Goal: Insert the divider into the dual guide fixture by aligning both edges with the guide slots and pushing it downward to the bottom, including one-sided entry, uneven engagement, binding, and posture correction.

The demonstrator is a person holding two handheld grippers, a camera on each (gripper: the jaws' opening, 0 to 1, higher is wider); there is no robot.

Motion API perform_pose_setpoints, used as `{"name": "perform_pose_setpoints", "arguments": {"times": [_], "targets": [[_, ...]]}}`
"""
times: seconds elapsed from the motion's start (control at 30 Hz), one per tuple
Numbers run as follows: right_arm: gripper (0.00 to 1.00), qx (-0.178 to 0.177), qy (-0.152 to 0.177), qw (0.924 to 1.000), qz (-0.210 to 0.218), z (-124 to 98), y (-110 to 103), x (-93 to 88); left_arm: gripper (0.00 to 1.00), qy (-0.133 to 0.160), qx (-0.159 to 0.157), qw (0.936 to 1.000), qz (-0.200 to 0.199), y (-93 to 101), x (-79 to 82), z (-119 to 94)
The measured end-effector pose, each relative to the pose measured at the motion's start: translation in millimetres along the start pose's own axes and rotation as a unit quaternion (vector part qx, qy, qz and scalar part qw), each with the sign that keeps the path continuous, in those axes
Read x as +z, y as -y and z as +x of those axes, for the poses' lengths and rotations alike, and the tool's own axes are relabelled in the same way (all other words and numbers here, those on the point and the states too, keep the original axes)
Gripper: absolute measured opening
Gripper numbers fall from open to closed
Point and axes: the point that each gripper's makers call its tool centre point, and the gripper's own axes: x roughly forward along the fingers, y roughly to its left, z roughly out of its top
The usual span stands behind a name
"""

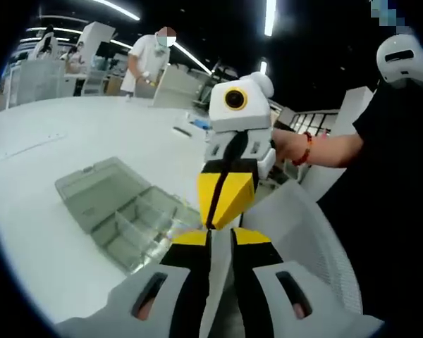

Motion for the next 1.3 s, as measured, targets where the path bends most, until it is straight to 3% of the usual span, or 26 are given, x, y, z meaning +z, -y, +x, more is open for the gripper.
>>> {"name": "perform_pose_setpoints", "arguments": {"times": [0.07,0.2,0.67,0.83,1.1,1.3], "targets": [[0.0,0.009,-0.008,0.9999,-0.002,0,-3,-2.1,0.04,-0.001,-0.003,1.0,0.001,1.1,-0.7,1],[0.0,0.01,-0.025,0.9996,-0.011,-1,-3,-7.8,0.04,-0.003,-0.01,0.9999,-0.009,2.7,-1.3,1],[0.0,0.015,-0.023,0.9996,0.0,-7,-5,-5.0,0.0,-0.005,-0.015,0.9998,0.01,8.3,5.8,2],[0.07,-0.02,-0.012,0.9996,-0.015,-12,5,-2.4,0.0,-0.023,-0.01,0.9993,0.029,5.9,9.2,3],[0.19,-0.078,0.009,0.9969,-0.011,-38,21,-2.0,0.0,-0.051,0.031,0.995,0.08,-10.3,17.3,2],[0.19,-0.111,0.022,0.9936,0.005,-56,29,-8.0,0.0,-0.077,0.061,0.99,0.102,-24.0,16.6,3]]}}
